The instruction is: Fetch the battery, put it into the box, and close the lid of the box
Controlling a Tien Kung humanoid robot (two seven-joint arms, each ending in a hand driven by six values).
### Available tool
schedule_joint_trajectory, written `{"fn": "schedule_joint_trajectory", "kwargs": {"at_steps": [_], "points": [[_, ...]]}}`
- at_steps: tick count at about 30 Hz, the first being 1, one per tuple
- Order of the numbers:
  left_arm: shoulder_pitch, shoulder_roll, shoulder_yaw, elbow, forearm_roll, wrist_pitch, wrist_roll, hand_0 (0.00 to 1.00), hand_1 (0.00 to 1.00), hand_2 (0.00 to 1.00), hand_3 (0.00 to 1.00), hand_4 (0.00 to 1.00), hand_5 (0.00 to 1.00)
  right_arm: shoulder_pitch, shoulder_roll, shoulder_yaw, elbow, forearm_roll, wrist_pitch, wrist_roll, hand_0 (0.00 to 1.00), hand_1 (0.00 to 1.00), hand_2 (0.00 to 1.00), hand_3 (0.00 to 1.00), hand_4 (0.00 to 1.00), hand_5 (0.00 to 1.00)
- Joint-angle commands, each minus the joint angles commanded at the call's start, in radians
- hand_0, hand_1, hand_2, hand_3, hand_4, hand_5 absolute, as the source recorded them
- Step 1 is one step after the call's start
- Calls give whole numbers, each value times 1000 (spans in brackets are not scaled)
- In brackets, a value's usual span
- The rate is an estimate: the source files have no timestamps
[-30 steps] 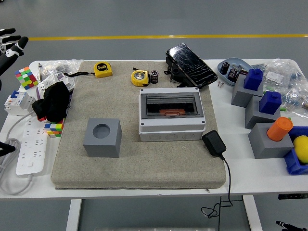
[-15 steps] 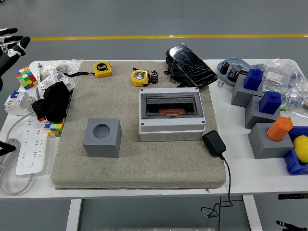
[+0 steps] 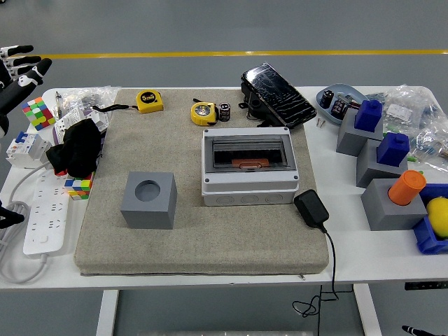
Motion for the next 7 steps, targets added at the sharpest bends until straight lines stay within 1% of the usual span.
{"fn": "schedule_joint_trajectory", "kwargs": {"at_steps": [7], "points": [[0,7,8,-2,-2,-1,-1,466,617,629,644,990,401,0,1,-16,0,4,0,0,667,671,685,531,907,479]]}}
